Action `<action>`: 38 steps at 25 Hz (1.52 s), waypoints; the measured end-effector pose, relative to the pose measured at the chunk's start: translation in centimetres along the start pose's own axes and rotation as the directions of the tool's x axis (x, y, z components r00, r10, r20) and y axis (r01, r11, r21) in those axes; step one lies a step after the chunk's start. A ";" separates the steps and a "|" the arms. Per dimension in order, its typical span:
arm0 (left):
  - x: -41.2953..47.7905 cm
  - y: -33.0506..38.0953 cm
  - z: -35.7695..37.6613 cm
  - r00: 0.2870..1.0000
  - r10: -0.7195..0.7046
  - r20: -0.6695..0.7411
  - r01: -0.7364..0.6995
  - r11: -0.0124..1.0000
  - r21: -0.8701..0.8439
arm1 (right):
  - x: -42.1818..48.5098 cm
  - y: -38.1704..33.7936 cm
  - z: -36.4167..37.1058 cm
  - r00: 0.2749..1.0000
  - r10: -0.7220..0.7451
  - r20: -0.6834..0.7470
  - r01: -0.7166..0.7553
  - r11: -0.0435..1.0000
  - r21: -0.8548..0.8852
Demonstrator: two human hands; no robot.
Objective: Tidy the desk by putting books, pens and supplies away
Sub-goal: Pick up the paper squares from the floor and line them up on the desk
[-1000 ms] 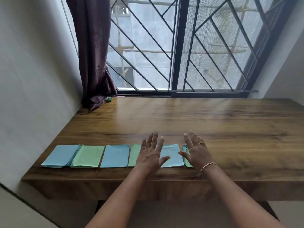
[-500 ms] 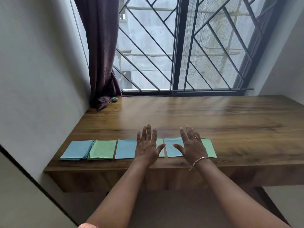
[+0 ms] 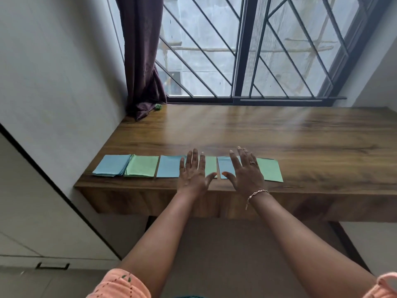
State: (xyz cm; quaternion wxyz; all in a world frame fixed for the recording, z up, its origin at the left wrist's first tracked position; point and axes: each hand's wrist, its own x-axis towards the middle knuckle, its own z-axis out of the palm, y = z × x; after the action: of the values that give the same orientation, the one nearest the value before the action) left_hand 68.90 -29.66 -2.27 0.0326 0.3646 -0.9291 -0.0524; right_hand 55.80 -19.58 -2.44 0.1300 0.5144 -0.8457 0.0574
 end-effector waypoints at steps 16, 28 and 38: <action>-11.9 0.1 7.4 0.955 -0.251 -0.161 0.192 0.931 -0.310 | -10.8 -3.4 4.2 0.997 0.020 -0.075 0.020 0.865 0.501; -5.4 -7.0 11.2 0.439 -0.403 0.803 0.432 -0.689 -0.582 | -6.0 -5.8 10.7 0.205 0.250 0.946 -0.581 -0.747 0.323; -1.6 -10.1 14.2 0.524 -0.286 0.803 0.192 -0.878 -0.438 | -5.1 -8.6 14.8 0.169 0.179 0.969 -0.318 -0.921 0.226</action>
State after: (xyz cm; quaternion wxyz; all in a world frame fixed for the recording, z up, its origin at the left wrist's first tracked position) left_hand 75.53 -34.90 -17.60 0.3138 0.5164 -0.0054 -0.7968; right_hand 63.27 -22.65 -18.36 -0.4319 -0.3452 -0.4578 0.6962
